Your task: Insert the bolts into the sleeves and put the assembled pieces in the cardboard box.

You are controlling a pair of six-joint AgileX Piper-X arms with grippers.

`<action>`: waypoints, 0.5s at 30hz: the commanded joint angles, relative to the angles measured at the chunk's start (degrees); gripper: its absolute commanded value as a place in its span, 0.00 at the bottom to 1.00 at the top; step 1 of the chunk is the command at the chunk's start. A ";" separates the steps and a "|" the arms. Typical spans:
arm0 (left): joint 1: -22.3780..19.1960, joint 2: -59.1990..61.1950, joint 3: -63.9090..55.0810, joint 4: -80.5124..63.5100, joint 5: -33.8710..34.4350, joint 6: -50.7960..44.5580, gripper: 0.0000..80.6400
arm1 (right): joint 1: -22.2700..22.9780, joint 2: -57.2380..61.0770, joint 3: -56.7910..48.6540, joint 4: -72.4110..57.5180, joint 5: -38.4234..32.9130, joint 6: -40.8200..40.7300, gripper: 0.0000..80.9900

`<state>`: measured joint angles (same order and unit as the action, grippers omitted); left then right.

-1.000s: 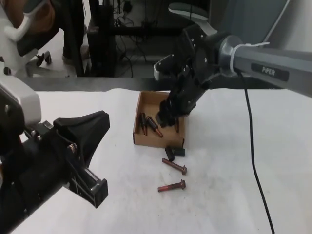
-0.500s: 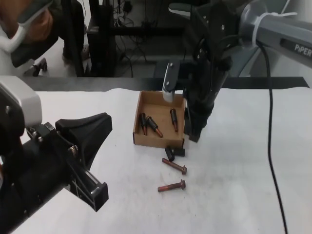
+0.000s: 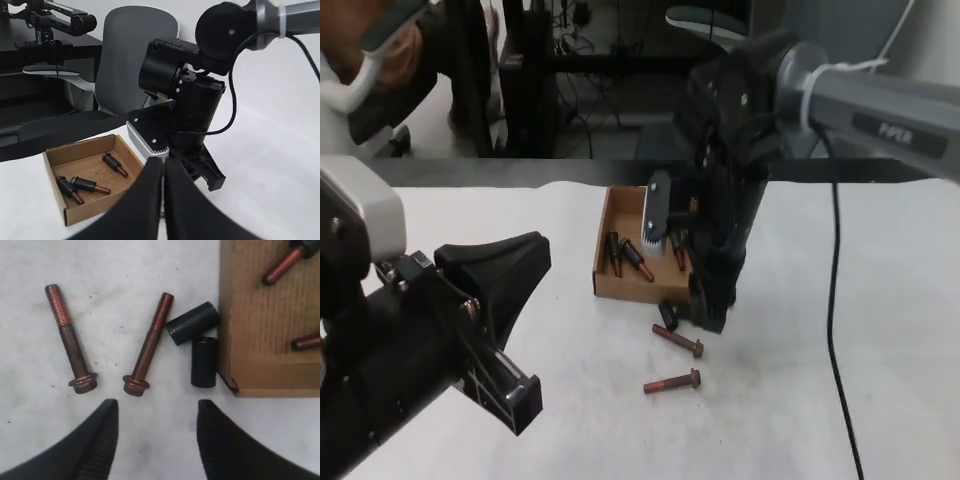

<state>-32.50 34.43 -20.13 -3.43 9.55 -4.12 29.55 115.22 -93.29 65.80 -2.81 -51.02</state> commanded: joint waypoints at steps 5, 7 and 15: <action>-0.08 -0.55 -0.10 -0.23 1.10 -0.15 0.02 | 0.22 0.37 0.13 -4.69 -0.90 -0.02 0.52; -0.08 -0.55 -0.10 -0.23 1.10 -0.15 0.02 | 0.22 0.59 0.13 -4.91 -2.35 -0.02 0.50; -0.08 -0.55 -0.10 -0.23 1.10 -0.15 0.02 | 0.22 3.37 0.13 -5.18 -1.75 -0.02 0.50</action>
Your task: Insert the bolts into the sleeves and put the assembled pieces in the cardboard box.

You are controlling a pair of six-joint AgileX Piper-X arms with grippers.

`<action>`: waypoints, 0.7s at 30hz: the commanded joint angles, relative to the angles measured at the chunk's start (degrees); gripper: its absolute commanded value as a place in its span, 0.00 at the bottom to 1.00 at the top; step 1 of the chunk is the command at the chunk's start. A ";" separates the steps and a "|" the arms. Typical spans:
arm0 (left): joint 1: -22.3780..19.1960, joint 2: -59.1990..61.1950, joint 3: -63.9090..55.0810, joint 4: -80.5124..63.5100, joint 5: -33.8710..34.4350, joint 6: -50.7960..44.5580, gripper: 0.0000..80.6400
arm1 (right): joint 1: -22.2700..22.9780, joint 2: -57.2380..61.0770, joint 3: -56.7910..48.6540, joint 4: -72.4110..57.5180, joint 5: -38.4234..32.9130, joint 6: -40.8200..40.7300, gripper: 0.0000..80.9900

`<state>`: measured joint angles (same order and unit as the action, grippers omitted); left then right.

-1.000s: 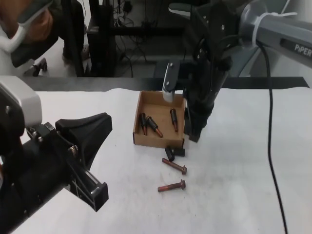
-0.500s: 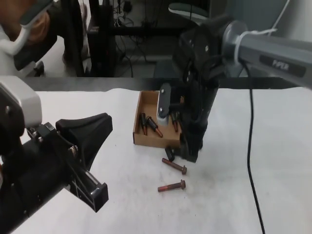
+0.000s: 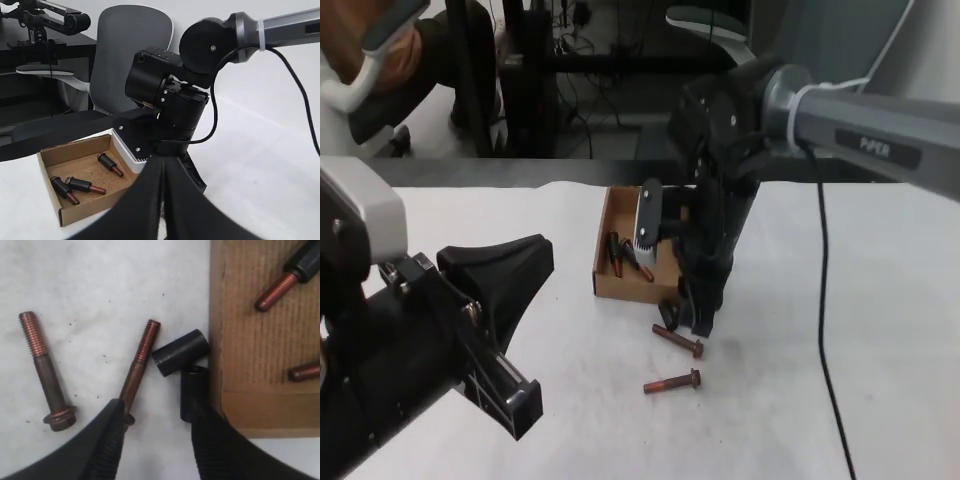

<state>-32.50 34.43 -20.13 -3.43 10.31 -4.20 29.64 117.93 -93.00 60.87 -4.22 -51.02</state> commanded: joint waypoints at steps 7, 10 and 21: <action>-0.08 -0.55 -0.10 -0.23 0.35 -0.06 0.02 | -0.01 1.29 -0.16 -3.87 0.97 -0.02 0.50; -0.08 -0.55 -0.10 -0.23 0.47 -0.06 0.02 | -0.01 1.29 -0.16 -5.23 0.97 -0.02 0.50; -0.08 -0.55 -0.10 -1.06 1.76 -0.06 0.02 | -2.32 1.29 -0.16 -7.06 2.63 -0.89 0.50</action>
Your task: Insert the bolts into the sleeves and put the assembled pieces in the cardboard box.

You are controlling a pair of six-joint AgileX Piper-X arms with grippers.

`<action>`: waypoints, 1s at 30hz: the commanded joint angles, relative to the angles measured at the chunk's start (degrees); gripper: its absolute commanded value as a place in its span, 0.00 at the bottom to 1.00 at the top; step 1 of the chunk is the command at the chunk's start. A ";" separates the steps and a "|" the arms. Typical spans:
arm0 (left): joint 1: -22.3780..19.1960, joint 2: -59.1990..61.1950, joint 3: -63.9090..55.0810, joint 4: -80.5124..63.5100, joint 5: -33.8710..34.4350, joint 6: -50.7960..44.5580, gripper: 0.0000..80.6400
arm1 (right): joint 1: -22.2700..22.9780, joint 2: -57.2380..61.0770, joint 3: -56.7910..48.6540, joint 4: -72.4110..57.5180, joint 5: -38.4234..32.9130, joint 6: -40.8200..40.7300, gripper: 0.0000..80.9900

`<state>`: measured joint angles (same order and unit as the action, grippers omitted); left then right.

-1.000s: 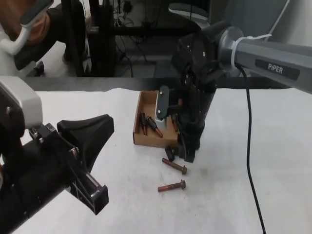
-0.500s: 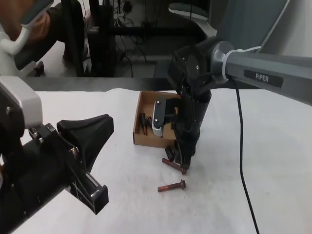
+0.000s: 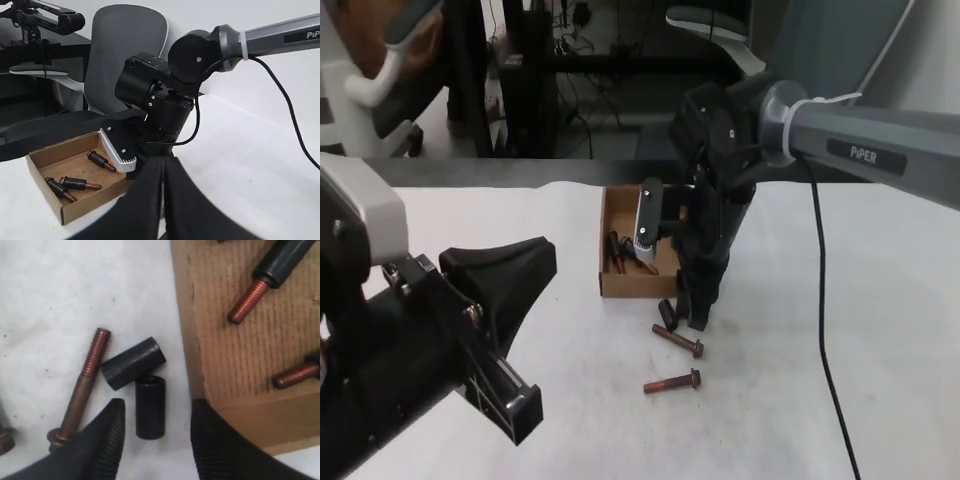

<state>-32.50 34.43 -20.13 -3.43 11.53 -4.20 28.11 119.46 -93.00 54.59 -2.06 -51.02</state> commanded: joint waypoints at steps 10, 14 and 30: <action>-0.08 -0.55 -0.10 -3.26 0.54 -0.06 0.02 | -0.61 2.52 -0.16 2.91 -0.37 -0.88 0.50; -0.08 -0.55 -0.10 -3.26 0.54 -0.06 0.02 | -0.16 3.63 -0.16 0.93 -0.21 -0.88 0.50; -0.08 -0.55 -0.10 -2.80 0.54 -0.06 0.02 | 0.60 3.97 -0.29 -0.22 1.14 -0.02 0.00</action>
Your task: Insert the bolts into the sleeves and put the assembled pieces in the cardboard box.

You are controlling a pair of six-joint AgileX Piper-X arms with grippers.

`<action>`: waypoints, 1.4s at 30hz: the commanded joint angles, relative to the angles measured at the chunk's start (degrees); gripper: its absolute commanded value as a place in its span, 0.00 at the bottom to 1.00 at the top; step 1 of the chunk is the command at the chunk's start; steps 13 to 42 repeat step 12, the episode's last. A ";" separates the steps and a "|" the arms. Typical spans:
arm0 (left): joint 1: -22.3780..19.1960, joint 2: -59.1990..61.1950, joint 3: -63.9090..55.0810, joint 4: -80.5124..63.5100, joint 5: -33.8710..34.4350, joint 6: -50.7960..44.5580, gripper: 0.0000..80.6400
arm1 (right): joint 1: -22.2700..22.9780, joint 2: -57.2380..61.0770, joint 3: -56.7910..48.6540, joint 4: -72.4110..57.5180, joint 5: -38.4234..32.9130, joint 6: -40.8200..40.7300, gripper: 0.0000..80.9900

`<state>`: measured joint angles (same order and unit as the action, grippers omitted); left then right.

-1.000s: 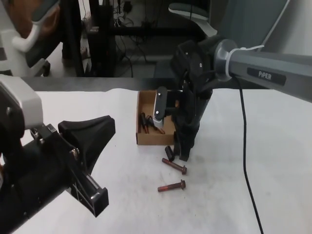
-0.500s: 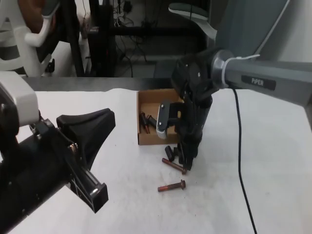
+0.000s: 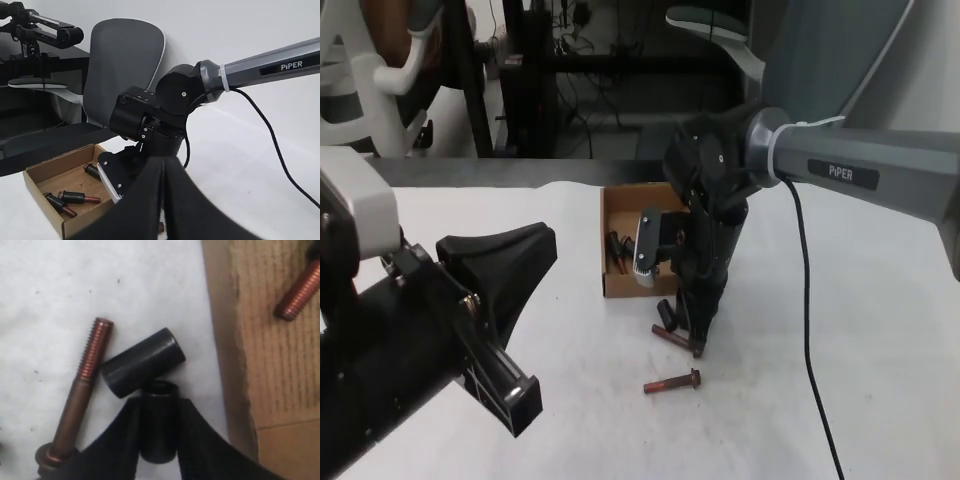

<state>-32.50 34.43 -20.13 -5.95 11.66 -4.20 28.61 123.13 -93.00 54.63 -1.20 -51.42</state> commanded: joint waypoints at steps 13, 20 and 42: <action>-0.08 -0.17 0.04 7.32 1.76 9.20 0.02 | 0.42 -7.53 -0.17 4.13 -6.11 7.99 0.01; -0.08 -0.17 0.04 7.32 1.76 9.20 0.02 | 0.42 -7.53 -0.17 4.13 -6.11 7.99 0.01; -0.08 -0.17 0.04 7.32 1.76 9.20 0.02 | 0.42 -7.53 -0.17 4.13 -6.11 7.99 0.01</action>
